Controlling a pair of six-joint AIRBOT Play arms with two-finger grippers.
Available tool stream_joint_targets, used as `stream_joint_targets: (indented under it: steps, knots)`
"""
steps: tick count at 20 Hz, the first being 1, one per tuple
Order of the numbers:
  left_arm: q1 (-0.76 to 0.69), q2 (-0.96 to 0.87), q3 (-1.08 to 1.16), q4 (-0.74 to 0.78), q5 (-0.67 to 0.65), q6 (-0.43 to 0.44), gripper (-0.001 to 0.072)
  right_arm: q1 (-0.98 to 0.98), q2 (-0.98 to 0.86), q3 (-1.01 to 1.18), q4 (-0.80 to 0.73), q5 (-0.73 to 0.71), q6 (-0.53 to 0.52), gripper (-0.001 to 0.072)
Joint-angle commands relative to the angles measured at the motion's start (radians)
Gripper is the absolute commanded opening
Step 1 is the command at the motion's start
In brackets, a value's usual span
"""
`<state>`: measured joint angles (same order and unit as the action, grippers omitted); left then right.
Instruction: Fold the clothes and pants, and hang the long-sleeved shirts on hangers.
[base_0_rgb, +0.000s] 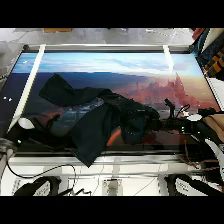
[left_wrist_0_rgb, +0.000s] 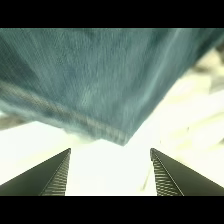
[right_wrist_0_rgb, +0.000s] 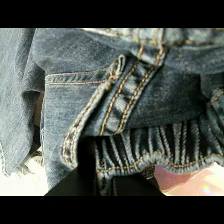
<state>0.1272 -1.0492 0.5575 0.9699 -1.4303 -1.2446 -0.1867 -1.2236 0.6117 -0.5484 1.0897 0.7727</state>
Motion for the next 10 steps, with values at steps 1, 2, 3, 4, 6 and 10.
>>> stream_joint_targets:
  steps: [1,2,3,4,6,10]
  knots:
    - [-0.087,0.008,-0.121,-0.011,-0.002,0.014,0.0582,0.0,0.001,0.001,0.001,-0.006,0.0,0.0033]
    - [-0.114,0.008,-0.123,-0.011,0.007,0.005,0.0582,0.0,0.001,0.001,0.001,-0.006,0.0,0.0034]
    - [-0.141,0.008,-0.123,-0.01,0.023,-0.029,0.0582,0.0,0.001,0.001,0.001,-0.007,0.0,0.0034]
    - [-0.164,0.008,-0.123,-0.01,0.037,-0.06,0.0582,0.0,0.001,0.001,0.001,-0.007,0.0,0.0034]
    - [-0.218,0.008,-0.124,-0.01,0.085,-0.112,0.0582,0.0,0.001,0.001,0.001,-0.008,0.0,0.0033]
    - [-0.37,0.007,-0.126,-0.009,0.301,-0.242,0.0582,0.0,0.001,0.001,0.002,-0.007,0.0,0.0034]
